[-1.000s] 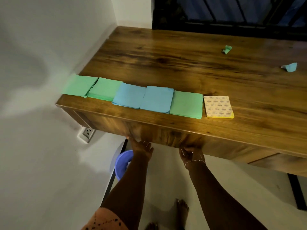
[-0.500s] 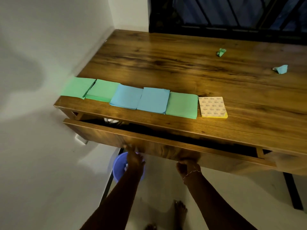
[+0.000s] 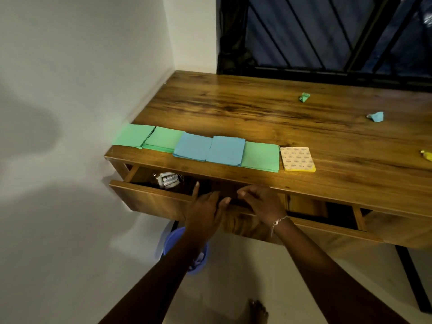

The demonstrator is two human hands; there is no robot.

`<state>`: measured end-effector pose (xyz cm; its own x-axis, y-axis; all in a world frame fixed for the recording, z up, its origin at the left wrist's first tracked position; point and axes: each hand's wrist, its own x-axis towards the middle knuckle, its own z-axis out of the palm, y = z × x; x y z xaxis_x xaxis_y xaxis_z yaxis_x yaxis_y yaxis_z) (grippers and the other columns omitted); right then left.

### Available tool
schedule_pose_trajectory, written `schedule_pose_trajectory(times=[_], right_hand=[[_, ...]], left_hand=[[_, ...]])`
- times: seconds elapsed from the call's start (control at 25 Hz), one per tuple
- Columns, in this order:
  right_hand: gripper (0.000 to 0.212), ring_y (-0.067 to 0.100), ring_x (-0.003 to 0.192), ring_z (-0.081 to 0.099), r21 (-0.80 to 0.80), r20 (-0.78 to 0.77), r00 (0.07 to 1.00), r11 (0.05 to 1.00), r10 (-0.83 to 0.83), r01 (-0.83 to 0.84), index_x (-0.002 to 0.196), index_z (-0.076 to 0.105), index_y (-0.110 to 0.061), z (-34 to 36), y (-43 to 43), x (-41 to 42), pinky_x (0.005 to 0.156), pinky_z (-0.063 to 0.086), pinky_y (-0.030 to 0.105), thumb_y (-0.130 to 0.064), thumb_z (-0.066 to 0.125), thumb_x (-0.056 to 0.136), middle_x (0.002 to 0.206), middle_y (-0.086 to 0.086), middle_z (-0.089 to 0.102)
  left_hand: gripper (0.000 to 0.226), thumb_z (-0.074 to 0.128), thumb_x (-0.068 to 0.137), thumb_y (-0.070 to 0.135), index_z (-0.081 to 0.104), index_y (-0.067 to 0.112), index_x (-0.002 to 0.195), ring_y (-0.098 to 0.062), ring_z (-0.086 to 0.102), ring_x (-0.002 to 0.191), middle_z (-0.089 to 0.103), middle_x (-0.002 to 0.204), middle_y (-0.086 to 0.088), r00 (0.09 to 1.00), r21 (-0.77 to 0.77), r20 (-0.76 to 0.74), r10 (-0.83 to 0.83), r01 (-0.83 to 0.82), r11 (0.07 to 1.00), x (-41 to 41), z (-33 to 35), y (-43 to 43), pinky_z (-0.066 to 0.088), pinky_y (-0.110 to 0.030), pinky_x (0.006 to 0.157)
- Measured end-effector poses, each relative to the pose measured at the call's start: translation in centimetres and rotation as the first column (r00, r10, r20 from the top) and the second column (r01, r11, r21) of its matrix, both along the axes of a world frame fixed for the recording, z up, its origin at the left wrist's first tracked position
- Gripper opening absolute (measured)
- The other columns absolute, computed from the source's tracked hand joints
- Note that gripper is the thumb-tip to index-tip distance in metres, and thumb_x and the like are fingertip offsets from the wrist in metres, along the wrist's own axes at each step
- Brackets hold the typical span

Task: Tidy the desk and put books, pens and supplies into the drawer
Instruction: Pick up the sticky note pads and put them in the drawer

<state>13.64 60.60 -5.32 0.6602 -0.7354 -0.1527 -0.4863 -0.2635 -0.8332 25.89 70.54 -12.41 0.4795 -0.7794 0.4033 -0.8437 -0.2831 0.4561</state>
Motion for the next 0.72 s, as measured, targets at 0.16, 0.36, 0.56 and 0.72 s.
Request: schedule_pose_trajectory(times=[0.16,0.36,0.56,0.72], right_hand=[[0.051,0.021,0.097,0.059,0.187,-0.214,0.967,0.978,0.136,-0.096,0.101,0.070,-0.004,-0.1,-0.8,0.0,0.085,0.037,0.027,-0.042,0.037,0.096,0.107,0.011,0.067],[0.069,0.024,0.095,0.064,0.443,-0.190,0.972,0.896,0.141,-0.043,0.103,0.067,0.003,0.8,0.0,-0.4,0.077,0.052,0.022,-0.051,0.026,0.095,0.110,0.018,0.066],[0.074,0.011,0.069,0.058,0.505,-0.308,0.916,0.860,0.257,-0.072,0.091,0.072,-0.008,0.9,2.2,-1.8,0.046,0.039,0.014,-0.063,0.022,0.090,0.091,0.007,0.068],[0.074,0.011,0.075,0.061,0.562,-0.300,0.899,0.820,0.319,-0.104,0.088,0.071,-0.010,0.0,4.0,-2.8,0.061,0.043,0.021,-0.064,0.020,0.090,0.082,0.001,0.068]], left_hand=[[0.074,0.012,0.081,0.064,0.061,0.010,0.094,-0.026,0.062,0.085,0.067,0.090,-0.011,0.978,0.153,-0.203,-0.048,0.080,0.985,0.3,2.0,0.0,0.049,-0.038,0.077],[0.056,0.029,0.090,0.054,0.062,0.010,0.093,-0.022,0.064,0.081,0.069,0.085,-0.010,0.950,0.156,-0.287,-0.126,0.176,0.972,0.4,2.6,1.7,0.047,-0.028,0.071],[0.070,0.022,0.083,0.062,0.066,0.009,0.080,-0.020,0.064,0.072,0.068,0.074,-0.010,0.941,0.102,-0.321,-0.105,0.145,0.984,-0.4,2.5,5.0,0.048,-0.029,0.070],[0.077,0.017,0.079,0.068,0.071,0.013,0.077,-0.018,0.065,0.069,0.070,0.072,-0.007,0.924,0.098,-0.369,-0.102,0.148,0.984,-1.3,1.9,7.8,0.050,-0.036,0.072]])
